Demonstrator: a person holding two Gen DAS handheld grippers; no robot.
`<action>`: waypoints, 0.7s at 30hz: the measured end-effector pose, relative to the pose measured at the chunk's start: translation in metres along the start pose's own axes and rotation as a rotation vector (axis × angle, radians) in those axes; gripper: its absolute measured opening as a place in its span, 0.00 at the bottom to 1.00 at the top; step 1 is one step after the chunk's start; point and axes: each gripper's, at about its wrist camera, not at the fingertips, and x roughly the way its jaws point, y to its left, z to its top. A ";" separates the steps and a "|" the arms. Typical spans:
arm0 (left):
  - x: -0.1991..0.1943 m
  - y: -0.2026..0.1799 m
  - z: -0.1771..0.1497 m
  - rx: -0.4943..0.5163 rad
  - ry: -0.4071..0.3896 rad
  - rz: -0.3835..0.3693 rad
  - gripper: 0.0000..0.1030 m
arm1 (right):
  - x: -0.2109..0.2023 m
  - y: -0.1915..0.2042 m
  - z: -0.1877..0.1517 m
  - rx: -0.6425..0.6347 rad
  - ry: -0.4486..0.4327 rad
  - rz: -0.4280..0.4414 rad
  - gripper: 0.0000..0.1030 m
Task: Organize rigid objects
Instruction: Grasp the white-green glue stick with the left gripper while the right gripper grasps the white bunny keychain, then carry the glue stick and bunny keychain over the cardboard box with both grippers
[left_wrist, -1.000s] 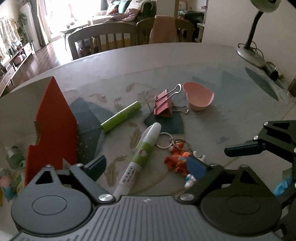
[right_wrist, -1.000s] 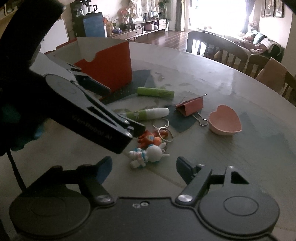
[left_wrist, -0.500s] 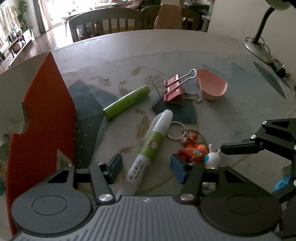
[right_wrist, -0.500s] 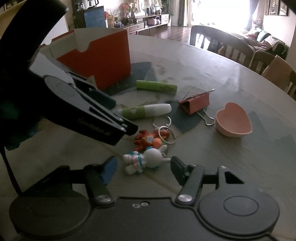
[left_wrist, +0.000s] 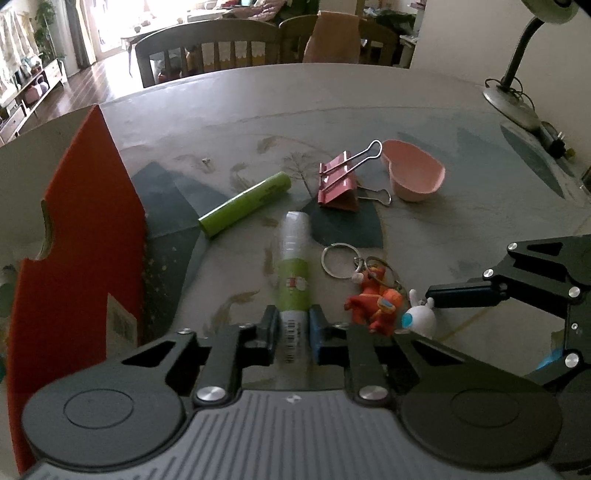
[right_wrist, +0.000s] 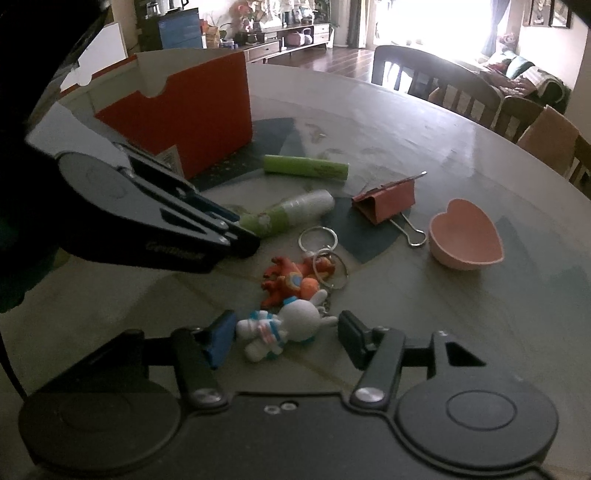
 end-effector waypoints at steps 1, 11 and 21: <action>-0.001 0.000 0.000 -0.002 0.000 0.003 0.17 | -0.002 0.000 0.000 0.002 0.001 -0.003 0.57; -0.025 -0.003 -0.007 -0.049 -0.028 -0.016 0.16 | -0.034 -0.001 -0.001 0.066 -0.033 -0.021 0.57; -0.053 -0.003 -0.015 -0.072 -0.058 -0.026 0.16 | -0.084 -0.002 0.005 0.143 -0.104 -0.013 0.57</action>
